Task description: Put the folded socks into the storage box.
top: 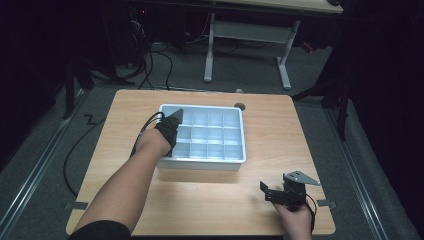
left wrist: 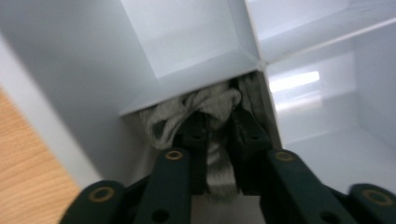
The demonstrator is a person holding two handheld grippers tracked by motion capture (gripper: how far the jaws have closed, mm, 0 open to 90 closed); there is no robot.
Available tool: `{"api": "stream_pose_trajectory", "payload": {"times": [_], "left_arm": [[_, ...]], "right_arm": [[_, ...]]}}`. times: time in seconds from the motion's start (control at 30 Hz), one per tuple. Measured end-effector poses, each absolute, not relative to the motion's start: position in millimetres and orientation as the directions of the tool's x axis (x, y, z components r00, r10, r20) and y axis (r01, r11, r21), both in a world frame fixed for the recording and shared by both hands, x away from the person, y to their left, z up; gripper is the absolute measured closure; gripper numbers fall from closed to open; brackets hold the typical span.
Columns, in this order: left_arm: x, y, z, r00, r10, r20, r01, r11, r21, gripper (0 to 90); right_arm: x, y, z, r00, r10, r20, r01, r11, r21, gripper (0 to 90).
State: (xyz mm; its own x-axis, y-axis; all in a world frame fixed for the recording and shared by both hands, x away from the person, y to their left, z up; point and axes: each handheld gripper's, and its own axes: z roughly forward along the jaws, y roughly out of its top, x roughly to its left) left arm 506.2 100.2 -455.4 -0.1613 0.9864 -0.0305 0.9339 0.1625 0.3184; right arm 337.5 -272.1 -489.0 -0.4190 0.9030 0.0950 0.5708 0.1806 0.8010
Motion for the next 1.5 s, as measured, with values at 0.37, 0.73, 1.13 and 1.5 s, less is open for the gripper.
{"api": "stream_pose_trajectory", "payload": {"times": [0.37, 0.73, 1.13, 1.5], "left_arm": [[497, 108, -417, -0.172, 0.983, -0.064, 0.909, 0.184, 0.374, 64.5], [497, 102, -390, -0.158, 0.981, -0.111, 0.891, 0.191, 0.412, 56.3], [496, 100, -375, -0.113, 0.978, -0.177, 0.871, 0.183, 0.456, 34.2], [491, 115, -379, -0.094, 0.977, -0.19, 0.837, 0.18, 0.517, 9.9]], "right_arm": [[336, -270, -488, -0.421, 0.902, 0.095, 0.568, 0.18, 0.803, 2.7], [337, -270, -488, -0.425, 0.9, 0.093, 0.568, 0.186, 0.802, 2.8], [337, -270, -489, -0.424, 0.901, 0.094, 0.57, 0.185, 0.801, 2.8], [336, -269, -489, -0.424, 0.901, 0.092, 0.57, 0.187, 0.8, 2.8]]}}
